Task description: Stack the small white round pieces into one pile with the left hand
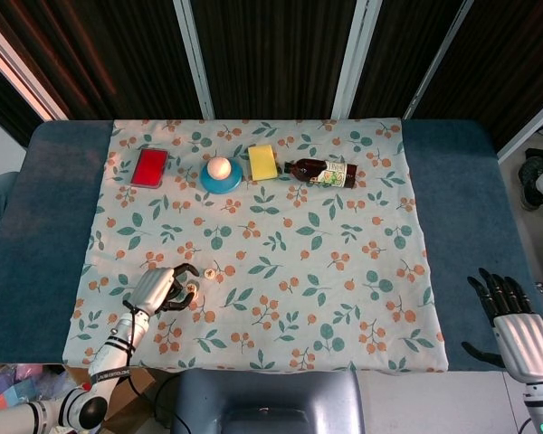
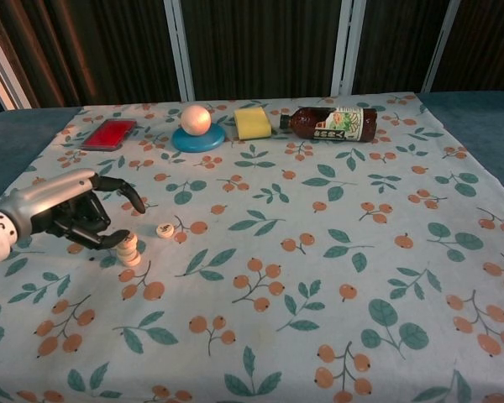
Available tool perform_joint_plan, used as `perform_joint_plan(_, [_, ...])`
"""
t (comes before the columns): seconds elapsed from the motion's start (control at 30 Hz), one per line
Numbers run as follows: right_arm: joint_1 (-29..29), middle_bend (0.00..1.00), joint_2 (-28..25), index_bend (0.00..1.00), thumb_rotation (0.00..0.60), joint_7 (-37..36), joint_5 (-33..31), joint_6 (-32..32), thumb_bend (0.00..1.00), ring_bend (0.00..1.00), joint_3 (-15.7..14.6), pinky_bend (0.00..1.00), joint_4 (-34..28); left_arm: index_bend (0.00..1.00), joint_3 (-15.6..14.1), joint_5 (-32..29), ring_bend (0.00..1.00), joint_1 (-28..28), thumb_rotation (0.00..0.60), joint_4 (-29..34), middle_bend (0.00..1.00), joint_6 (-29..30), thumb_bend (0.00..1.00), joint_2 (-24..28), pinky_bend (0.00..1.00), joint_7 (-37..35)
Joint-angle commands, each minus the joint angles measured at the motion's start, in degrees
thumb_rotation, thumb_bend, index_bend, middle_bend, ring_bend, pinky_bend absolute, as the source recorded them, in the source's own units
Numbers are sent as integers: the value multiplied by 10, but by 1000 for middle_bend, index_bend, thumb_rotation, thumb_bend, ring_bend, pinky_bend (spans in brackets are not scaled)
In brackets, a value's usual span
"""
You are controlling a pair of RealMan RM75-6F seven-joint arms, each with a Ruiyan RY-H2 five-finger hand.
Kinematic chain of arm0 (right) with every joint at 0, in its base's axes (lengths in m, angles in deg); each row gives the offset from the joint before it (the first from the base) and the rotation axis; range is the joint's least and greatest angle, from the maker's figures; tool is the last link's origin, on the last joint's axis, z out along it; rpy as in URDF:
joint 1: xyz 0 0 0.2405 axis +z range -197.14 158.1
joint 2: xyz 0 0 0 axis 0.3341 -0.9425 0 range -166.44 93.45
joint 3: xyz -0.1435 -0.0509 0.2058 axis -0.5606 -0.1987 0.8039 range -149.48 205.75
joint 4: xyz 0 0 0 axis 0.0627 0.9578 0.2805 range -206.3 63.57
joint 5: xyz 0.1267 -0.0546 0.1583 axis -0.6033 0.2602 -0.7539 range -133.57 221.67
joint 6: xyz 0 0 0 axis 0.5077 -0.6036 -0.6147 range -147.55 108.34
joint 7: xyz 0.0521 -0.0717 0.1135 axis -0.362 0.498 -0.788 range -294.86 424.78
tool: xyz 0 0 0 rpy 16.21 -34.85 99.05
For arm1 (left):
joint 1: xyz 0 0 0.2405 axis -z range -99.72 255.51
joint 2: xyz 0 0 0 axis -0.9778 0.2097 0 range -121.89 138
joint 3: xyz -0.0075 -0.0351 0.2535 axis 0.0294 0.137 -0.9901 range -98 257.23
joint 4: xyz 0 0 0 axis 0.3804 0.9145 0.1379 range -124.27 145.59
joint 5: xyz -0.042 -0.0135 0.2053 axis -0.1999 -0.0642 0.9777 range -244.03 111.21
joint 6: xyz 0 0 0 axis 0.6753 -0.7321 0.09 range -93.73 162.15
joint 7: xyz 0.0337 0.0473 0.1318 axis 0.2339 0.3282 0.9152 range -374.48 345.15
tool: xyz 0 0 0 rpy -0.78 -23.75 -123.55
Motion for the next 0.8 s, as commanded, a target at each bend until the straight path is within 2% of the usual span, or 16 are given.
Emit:
perform_joint_plan(0.03, [0, 0, 0, 0, 600, 0, 1, 0, 69, 0, 0, 0, 0, 358, 24, -6, 1000, 5, 600, 5, 1000, 7, 400, -8, 1000, -21])
perform_joint_plan(0.17, [0, 0, 1, 0, 600, 2, 0, 1, 69, 0, 0, 0, 0, 370, 53, -22, 1000, 22, 600, -10, 1000, 12, 399, -28, 1000, -15])
perform_joint_plan(0.3, [2, 0, 2, 0, 600, 5, 0, 3, 69, 0, 0, 0, 0, 377, 65, -66, 1000, 55, 600, -53, 1000, 3, 397, -66, 1000, 67])
perform_joint_plan(0.5, [1, 0, -1, 0, 600, -1, -2, 2, 69, 0, 1, 0, 1, 393, 67, -137, 1000, 92, 600, -100, 1000, -12, 396, -114, 1000, 174])
perform_joint_plan(0.8, [1, 0, -6, 0, 600, -11, -2, 0, 69, 0, 2, 0, 4, 392, 60, -184, 1000, 113, 600, -89, 1000, 4, 398, -126, 1000, 270])
